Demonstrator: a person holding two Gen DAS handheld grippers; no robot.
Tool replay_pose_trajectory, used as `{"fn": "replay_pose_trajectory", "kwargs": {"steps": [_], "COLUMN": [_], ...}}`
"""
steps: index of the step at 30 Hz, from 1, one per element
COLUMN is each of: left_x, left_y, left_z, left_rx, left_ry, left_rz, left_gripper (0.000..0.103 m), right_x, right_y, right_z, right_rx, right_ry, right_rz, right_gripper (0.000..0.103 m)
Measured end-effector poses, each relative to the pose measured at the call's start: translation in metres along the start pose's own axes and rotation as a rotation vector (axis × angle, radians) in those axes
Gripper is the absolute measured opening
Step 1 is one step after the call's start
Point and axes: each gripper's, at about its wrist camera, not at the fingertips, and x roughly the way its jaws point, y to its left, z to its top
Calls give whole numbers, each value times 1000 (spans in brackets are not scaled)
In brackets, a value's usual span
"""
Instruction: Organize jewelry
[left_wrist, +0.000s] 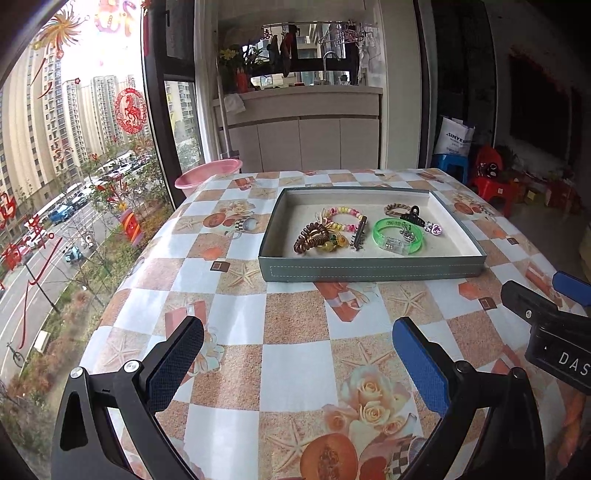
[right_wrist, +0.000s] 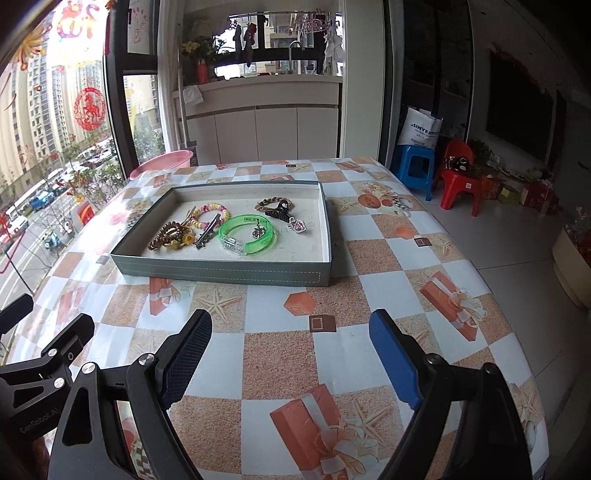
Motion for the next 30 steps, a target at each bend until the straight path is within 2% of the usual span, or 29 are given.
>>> {"fn": "replay_pose_trajectory", "kwargs": {"steps": [10,17,30], "left_x": [3,17,22], "left_y": [-1,-1,-2], "left_z": [4,8,8], "left_rx": [-16,-33,-31], "left_ry": [23,79,84], "left_rz": [-15,-17,-16], "left_gripper": [103,103,103], "right_x": [-2,1,8], "right_y": [3,1,3], "right_z": [3,9,11], "right_rx": [-5,9,4], "right_ry": [-8,0,11], "right_rz": [3,3,4], "right_gripper": [89,89,89]}}
